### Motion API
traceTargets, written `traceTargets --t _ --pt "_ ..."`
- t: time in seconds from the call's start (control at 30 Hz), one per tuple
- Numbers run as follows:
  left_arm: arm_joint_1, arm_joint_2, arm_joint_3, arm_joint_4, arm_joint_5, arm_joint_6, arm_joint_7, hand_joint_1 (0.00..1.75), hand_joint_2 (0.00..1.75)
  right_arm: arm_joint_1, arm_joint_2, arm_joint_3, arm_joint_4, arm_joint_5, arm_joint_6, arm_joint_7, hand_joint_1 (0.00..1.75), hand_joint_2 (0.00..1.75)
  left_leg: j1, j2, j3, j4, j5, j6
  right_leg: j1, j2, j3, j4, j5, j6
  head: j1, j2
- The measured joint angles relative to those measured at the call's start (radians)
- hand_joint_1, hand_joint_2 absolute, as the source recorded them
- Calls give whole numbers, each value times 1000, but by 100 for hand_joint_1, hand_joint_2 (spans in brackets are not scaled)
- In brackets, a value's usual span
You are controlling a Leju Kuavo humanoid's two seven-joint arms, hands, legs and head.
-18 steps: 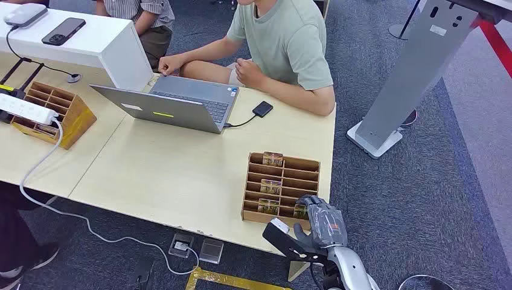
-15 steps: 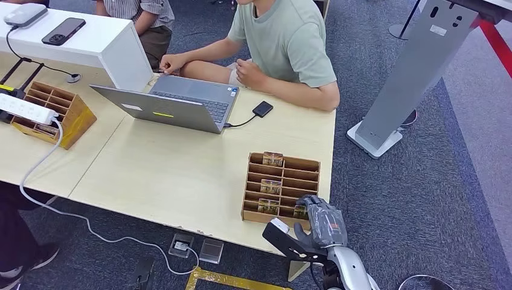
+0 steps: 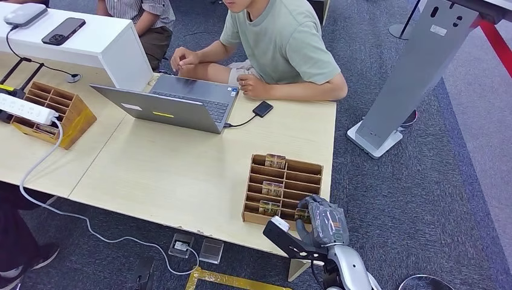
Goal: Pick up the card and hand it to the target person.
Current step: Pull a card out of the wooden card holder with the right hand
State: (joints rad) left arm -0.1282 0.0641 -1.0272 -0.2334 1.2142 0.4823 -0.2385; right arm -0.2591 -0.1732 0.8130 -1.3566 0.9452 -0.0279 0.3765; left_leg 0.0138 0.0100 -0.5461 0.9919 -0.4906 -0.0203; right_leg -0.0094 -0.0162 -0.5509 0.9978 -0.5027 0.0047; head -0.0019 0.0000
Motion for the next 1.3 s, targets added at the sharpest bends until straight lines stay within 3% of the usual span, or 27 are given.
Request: traceTargets --t 0.63,0.97,1.3 --pt "0 0 -7 0 0 -6 -12 0 0 -3 0 -1 0 19 7 5 111 175 0 0 0 0 0 0 0 0 0 0 0 0 0 0" --pt "0 0 -7 0 0 -8 -17 0 0 3 -1 -3 -12 29 13 12 111 175 0 0 0 0 0 0 0 0 0 0 0 0 0 0" --pt "0 0 -7 0 2 0 -20 0 0 17 -6 -7 -35 34 22 19 127 175 0 0 0 0 0 0 0 0 0 0 0 0 0 0"
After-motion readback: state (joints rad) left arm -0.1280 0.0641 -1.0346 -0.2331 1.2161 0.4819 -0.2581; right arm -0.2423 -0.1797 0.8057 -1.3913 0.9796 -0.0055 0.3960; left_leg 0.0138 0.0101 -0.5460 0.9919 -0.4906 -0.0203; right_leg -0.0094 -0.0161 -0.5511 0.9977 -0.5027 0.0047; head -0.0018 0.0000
